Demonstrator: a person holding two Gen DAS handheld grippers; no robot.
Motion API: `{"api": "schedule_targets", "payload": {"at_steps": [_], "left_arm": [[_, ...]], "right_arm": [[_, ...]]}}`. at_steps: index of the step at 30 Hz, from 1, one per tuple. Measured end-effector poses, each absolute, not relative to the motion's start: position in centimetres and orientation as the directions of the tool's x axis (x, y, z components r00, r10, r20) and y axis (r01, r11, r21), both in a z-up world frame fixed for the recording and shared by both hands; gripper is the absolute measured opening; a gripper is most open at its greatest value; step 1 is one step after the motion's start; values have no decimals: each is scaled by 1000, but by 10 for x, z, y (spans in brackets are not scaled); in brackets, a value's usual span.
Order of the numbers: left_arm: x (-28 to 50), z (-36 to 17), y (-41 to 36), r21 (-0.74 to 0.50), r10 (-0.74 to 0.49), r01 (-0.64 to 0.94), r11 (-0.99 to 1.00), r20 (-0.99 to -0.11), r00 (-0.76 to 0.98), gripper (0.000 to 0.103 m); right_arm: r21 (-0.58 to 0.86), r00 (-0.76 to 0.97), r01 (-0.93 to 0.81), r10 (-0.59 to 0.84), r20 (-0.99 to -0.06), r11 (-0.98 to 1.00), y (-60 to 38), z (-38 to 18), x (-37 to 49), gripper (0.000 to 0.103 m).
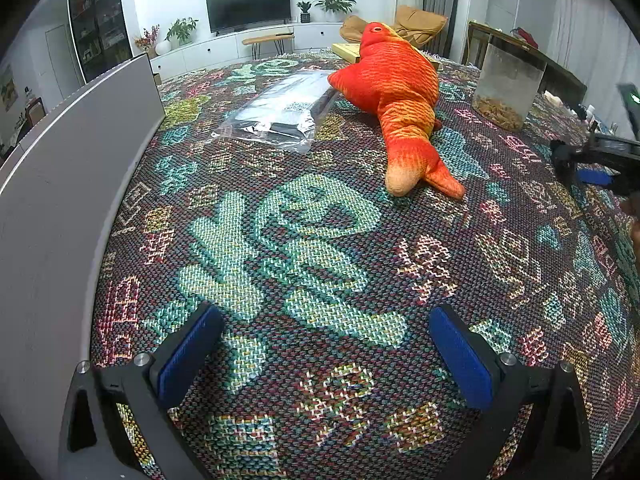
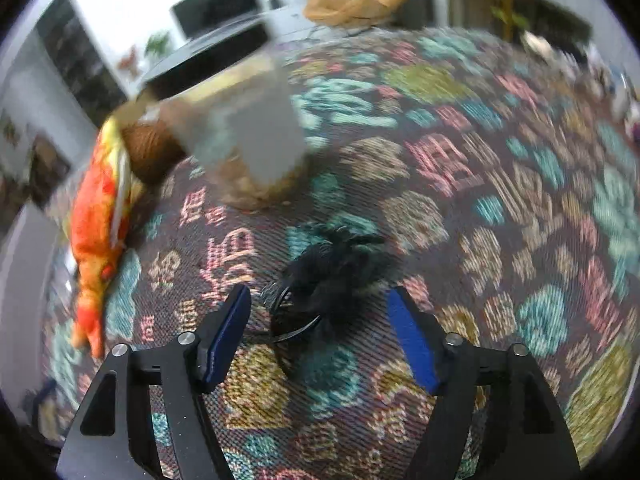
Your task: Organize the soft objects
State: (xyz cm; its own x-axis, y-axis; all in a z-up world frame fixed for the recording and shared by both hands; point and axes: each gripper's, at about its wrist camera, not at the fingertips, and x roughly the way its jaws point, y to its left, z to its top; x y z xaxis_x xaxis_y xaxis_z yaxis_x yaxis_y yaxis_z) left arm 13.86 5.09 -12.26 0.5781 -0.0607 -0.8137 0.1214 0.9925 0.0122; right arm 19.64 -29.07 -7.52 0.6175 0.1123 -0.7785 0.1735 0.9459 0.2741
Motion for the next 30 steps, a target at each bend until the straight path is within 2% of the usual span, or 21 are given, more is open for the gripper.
{"api": "schedule_targets", "payload": {"at_steps": [3, 5, 7, 10, 13, 15, 20, 24, 27, 30], "left_arm": [[139, -123, 51, 12, -61, 122, 993, -814, 578, 103], [138, -123, 51, 12, -61, 121, 993, -814, 578, 103], [138, -123, 52, 13, -60, 121, 993, -814, 578, 103], [138, -123, 51, 12, -61, 122, 993, -814, 578, 103], [138, -123, 52, 12, -61, 122, 992, -814, 578, 103], [138, -123, 51, 13, -61, 122, 992, -814, 578, 103], [141, -121, 49, 9, -55, 108, 994, -820, 569, 103], [164, -100, 32, -57, -144, 165, 985, -799, 584, 103], [211, -80, 6, -10, -123, 183, 983, -777, 617, 103], [259, -82, -16, 45, -85, 191, 981, -781, 619, 103]], "right_arm": [[348, 669, 207, 127, -732, 914, -297, -66, 167, 76], [320, 682, 211, 95, -725, 924, -285, -62, 146, 79], [248, 670, 209, 46, -741, 946, -269, -65, 136, 80], [68, 597, 220, -79, -798, 973, -242, -85, 133, 79], [-55, 601, 216, -177, -780, 975, -230, -94, 127, 82], [-53, 599, 221, -178, -781, 974, -233, -95, 126, 88], [-24, 608, 222, -158, -778, 975, -240, -96, 123, 89], [-29, 607, 217, -158, -779, 976, -239, -97, 125, 91], [-32, 606, 215, -159, -780, 976, -237, -98, 129, 91], [-34, 605, 216, -160, -780, 976, -237, -99, 131, 92]]}}
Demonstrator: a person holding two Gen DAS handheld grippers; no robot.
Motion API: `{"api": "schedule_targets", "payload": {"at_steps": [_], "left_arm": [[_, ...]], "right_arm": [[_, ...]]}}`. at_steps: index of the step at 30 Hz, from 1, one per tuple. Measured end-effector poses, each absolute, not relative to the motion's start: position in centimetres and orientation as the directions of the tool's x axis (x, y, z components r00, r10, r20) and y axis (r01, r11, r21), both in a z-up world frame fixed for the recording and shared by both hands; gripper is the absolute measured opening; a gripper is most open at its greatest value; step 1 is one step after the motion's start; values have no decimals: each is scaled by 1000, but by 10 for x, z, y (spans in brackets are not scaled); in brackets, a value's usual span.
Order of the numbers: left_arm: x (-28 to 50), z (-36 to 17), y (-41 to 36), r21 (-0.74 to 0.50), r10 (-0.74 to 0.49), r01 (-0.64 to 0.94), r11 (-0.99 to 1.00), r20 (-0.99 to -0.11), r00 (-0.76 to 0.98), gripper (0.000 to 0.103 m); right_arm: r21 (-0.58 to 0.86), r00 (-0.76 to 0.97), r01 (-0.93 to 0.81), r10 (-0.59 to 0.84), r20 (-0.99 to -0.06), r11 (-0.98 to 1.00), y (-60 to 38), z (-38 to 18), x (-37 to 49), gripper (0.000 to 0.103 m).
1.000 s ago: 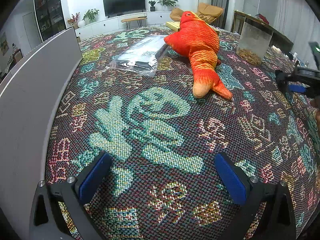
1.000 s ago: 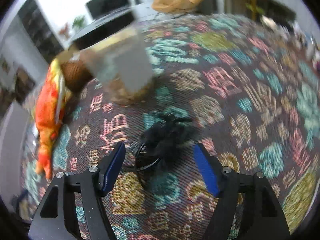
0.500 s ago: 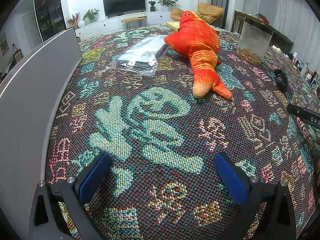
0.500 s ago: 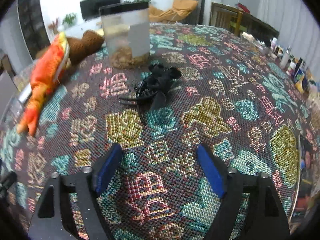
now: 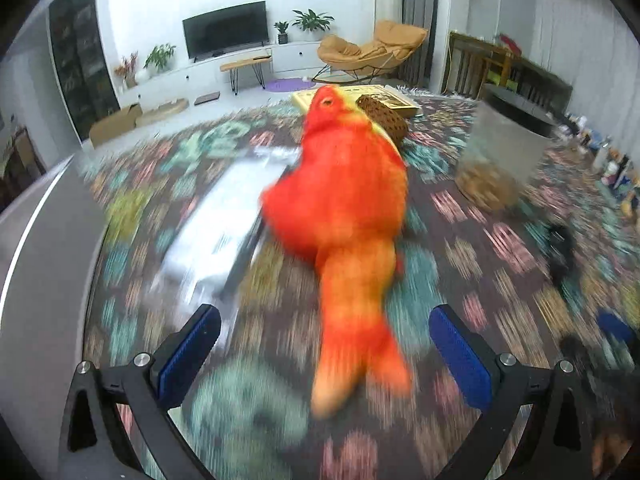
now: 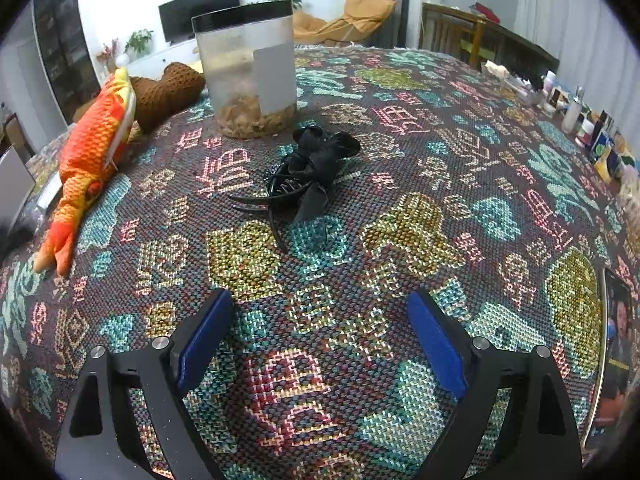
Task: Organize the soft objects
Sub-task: 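Grasp the orange plush fish with the left tool and lift it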
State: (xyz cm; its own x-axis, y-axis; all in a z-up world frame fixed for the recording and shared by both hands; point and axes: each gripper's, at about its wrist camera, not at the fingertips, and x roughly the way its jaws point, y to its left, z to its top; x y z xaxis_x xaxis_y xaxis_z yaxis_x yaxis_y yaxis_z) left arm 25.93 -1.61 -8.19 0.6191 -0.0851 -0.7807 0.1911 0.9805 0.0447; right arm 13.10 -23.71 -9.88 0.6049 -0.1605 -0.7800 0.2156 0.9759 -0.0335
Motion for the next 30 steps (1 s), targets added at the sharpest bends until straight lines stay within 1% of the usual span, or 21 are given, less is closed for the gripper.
{"api": "schedule_targets", "payload": {"at_steps": [3, 4, 5, 6, 7, 9, 12, 16, 17, 19, 21, 22, 24, 25, 26, 27, 29, 30], "left_arm": [[308, -100, -32, 122, -1, 168, 978, -807, 591, 103], [320, -106, -34, 121, 2, 165, 979, -814, 581, 103], [325, -109, -34, 91, -28, 176, 980, -816, 577, 93], [325, -109, -32, 43, -76, 193, 980, -818, 570, 57], [324, -109, -27, -49, -161, 217, 975, -828, 537, 46], [314, -102, -19, -104, -204, 215, 971, -827, 523, 40], [274, -80, -2, -153, -256, 235, 960, -820, 512, 40], [204, -48, 25, -178, -290, 271, 946, -838, 462, 41], [189, -45, 30, -176, -291, 280, 944, -842, 454, 43], [161, -51, 39, -148, -256, 262, 954, -857, 447, 53], [143, -71, 47, -120, -213, 225, 967, -867, 451, 85], [138, -84, 49, -105, -188, 201, 974, -872, 452, 89], [136, -106, 51, -87, -154, 166, 982, -879, 450, 90], [136, -113, 50, -105, -171, 168, 980, -875, 453, 94], [134, -114, 49, -104, -177, 174, 979, -856, 486, 100], [131, -115, 44, -81, -159, 173, 982, -847, 507, 103], [133, -122, 34, 18, -89, 191, 981, -837, 539, 103], [128, -122, 29, 36, -87, 201, 979, -816, 571, 103]], "right_arm": [[-34, 605, 216, -161, -780, 976, -237, -99, 131, 92], [-34, 605, 216, -161, -780, 976, -237, -99, 131, 92], [-34, 605, 216, -161, -780, 976, -237, -99, 130, 92], [-34, 605, 216, -160, -780, 976, -237, -99, 130, 92], [-32, 605, 216, -160, -780, 976, -237, -99, 130, 92], [-31, 605, 216, -159, -780, 976, -237, -99, 130, 92], [-31, 605, 216, -159, -780, 976, -237, -99, 130, 92], [-31, 605, 216, -159, -780, 976, -237, -99, 130, 92], [-31, 605, 216, -159, -780, 976, -237, -99, 130, 92], [-31, 605, 216, -159, -780, 976, -237, -99, 130, 92], [-31, 605, 216, -159, -780, 976, -237, -99, 130, 92], [-31, 605, 216, -158, -780, 976, -237, -99, 130, 92], [-30, 606, 216, -158, -780, 976, -237, -99, 130, 92], [-30, 606, 216, -157, -780, 976, -237, -99, 131, 92], [-30, 606, 216, -158, -780, 976, -237, -99, 131, 92], [-30, 606, 216, -158, -780, 976, -237, -99, 131, 92], [-30, 606, 216, -157, -780, 976, -237, -99, 131, 92], [-30, 606, 216, -158, -780, 976, -237, -99, 131, 92]]}}
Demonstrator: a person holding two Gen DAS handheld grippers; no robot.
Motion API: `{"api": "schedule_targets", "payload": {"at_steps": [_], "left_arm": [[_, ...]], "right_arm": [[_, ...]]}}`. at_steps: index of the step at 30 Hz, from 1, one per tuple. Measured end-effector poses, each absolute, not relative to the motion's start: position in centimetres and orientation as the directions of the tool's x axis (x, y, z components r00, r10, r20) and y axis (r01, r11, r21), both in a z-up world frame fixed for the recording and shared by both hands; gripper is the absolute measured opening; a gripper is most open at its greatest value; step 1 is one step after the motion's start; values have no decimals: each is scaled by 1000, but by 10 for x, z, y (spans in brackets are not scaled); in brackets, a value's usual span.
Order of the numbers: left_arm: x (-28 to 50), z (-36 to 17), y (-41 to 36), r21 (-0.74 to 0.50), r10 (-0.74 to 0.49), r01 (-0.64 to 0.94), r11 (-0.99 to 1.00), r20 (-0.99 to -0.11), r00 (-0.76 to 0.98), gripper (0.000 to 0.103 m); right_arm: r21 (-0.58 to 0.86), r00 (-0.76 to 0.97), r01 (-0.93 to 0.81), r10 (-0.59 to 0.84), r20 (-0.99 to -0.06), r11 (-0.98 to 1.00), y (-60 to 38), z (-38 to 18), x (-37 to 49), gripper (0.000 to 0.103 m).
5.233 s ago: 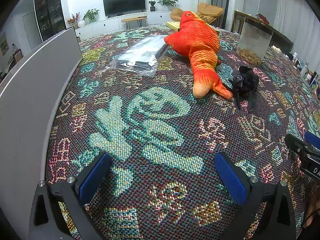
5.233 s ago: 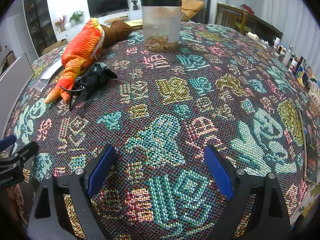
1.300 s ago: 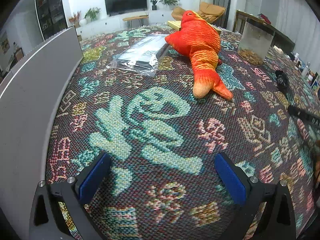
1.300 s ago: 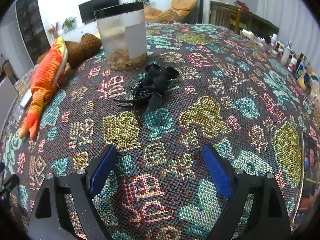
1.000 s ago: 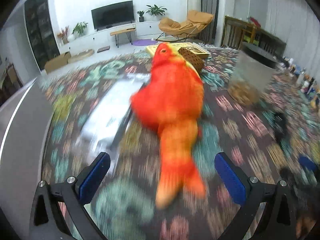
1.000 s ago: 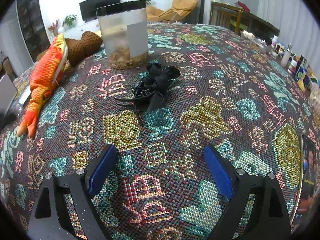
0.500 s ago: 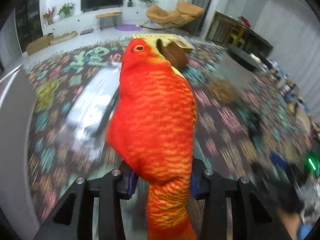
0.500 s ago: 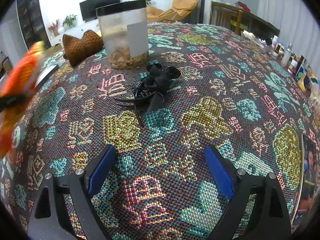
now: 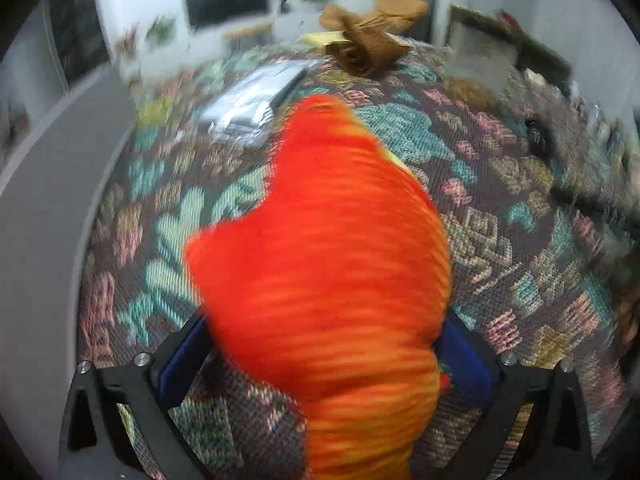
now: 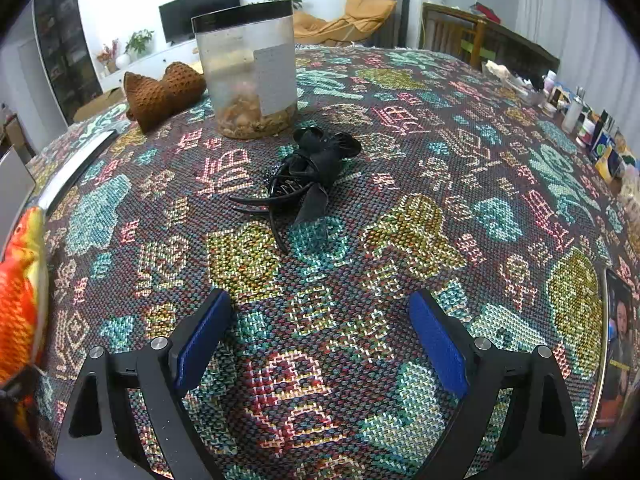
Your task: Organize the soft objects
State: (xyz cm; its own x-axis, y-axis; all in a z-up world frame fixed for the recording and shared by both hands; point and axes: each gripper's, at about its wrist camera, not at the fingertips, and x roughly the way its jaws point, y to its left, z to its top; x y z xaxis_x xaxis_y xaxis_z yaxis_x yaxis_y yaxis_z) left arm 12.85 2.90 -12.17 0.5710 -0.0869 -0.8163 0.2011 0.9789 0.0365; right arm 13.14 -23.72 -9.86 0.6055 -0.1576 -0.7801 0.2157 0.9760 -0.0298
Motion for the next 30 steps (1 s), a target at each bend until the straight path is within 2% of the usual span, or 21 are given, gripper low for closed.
{"api": "schedule_targets", "payload": {"at_steps": [24, 27, 28, 30], "left_arm": [[131, -124, 35, 11, -101, 190, 982, -818, 566, 103], [137, -119, 34, 3, -105, 214, 977, -862, 495, 103], [140, -118, 34, -3, -110, 224, 975, -876, 469, 103], [141, -114, 34, -29, -136, 228, 973, -874, 467, 103]], "right_arm": [[-13, 608, 212, -142, -781, 977, -239, -99, 131, 93], [114, 615, 182, -22, -788, 977, -256, -92, 131, 92], [204, 616, 203, 37, -787, 958, -270, -87, 133, 92], [282, 608, 262, 69, -791, 923, -285, -83, 139, 91]]}}
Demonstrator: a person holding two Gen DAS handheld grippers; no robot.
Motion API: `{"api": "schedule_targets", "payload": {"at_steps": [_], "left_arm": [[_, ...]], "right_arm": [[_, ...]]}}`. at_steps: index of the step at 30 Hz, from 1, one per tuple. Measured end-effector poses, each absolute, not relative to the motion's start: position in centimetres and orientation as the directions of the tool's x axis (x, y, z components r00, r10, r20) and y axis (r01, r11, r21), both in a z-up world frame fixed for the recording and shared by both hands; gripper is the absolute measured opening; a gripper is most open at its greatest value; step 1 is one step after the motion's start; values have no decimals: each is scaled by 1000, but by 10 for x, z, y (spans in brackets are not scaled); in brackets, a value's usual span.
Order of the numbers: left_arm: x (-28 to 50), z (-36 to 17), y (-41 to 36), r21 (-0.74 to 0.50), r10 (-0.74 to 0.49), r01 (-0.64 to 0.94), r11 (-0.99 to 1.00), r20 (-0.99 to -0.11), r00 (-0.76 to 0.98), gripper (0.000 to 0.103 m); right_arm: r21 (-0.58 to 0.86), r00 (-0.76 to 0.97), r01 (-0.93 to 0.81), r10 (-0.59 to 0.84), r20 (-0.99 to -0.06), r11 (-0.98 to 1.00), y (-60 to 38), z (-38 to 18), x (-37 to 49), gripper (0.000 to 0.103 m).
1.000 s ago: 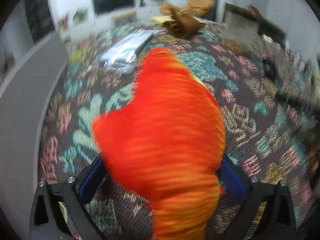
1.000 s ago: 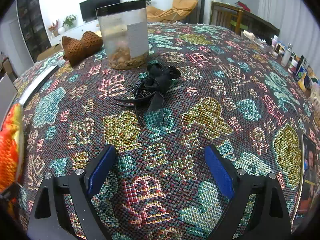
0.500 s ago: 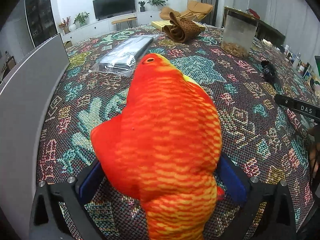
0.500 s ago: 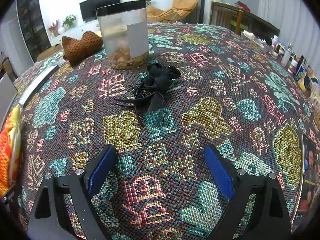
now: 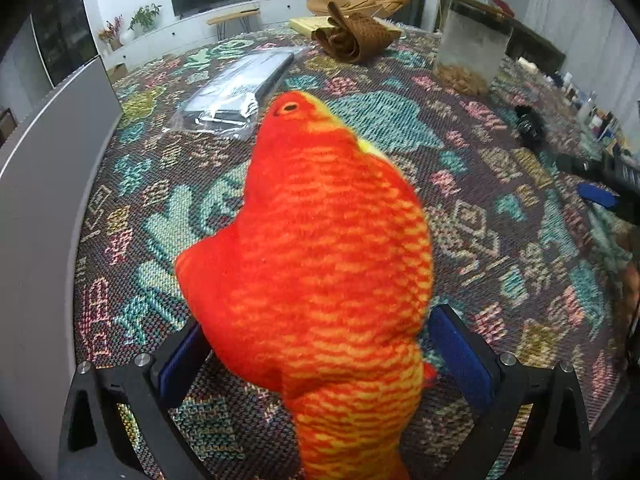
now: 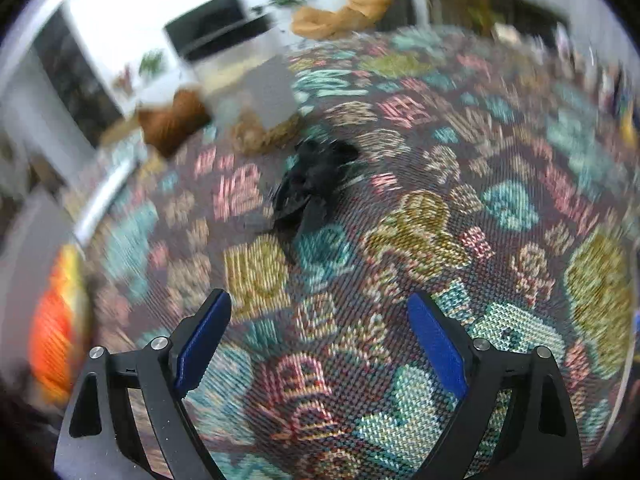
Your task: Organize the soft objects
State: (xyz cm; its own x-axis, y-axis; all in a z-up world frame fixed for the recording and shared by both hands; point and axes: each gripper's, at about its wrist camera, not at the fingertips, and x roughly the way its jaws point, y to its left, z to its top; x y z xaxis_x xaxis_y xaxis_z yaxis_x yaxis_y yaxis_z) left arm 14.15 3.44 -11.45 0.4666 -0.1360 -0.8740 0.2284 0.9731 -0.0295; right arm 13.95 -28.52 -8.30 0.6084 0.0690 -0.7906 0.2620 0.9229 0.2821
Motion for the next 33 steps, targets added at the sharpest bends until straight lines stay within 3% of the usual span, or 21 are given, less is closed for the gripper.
{"api": "schedule_targets", "payload": {"at_steps": [9, 10, 11, 12, 14, 17, 20, 24, 27, 31, 32, 33], "left_arm": [[151, -119, 28, -4, -101, 198, 980, -869, 484, 101], [152, -119, 30, -8, -100, 188, 982, -867, 487, 97], [151, -116, 32, -5, -96, 179, 984, -860, 502, 81], [151, -113, 35, -16, -111, 187, 982, -850, 514, 61], [152, -105, 42, -98, -187, 198, 975, -845, 501, 44], [142, -83, 54, -174, -242, 176, 969, -811, 532, 43], [122, -47, 72, -292, -340, 176, 940, -751, 566, 43], [96, -1, 108, -338, -375, 182, 923, -693, 616, 43], [72, 32, 158, -309, -314, 133, 942, -665, 677, 43], [42, 54, 242, -199, -109, -39, 979, -678, 727, 44], [35, 55, 260, -170, -53, -90, 981, -688, 724, 48], [27, 54, 277, -139, 7, -145, 980, -698, 716, 59]], "right_arm": [[251, 563, 321, 30, -826, 913, -282, -78, 209, 90], [218, 541, 301, 22, -841, 928, -276, -84, 219, 88], [131, 517, 290, -40, -855, 948, -269, -86, 225, 69], [47, 505, 269, -100, -857, 962, -261, -83, 229, 42], [33, 503, 244, -98, -859, 969, -258, -79, 228, 42], [40, 573, 194, -80, -815, 980, -248, -52, 206, 42], [83, 629, 81, 14, -778, 993, -217, -17, 180, 42], [137, 660, -101, 169, -732, 985, -144, 30, 152, 42], [237, 636, -254, 347, -689, 938, -73, 61, 137, 42], [352, 525, -464, 573, -629, 813, 36, 83, 115, 42], [375, 485, -509, 618, -619, 775, 65, 84, 109, 42], [395, 445, -545, 654, -612, 740, 91, 83, 104, 43]]}}
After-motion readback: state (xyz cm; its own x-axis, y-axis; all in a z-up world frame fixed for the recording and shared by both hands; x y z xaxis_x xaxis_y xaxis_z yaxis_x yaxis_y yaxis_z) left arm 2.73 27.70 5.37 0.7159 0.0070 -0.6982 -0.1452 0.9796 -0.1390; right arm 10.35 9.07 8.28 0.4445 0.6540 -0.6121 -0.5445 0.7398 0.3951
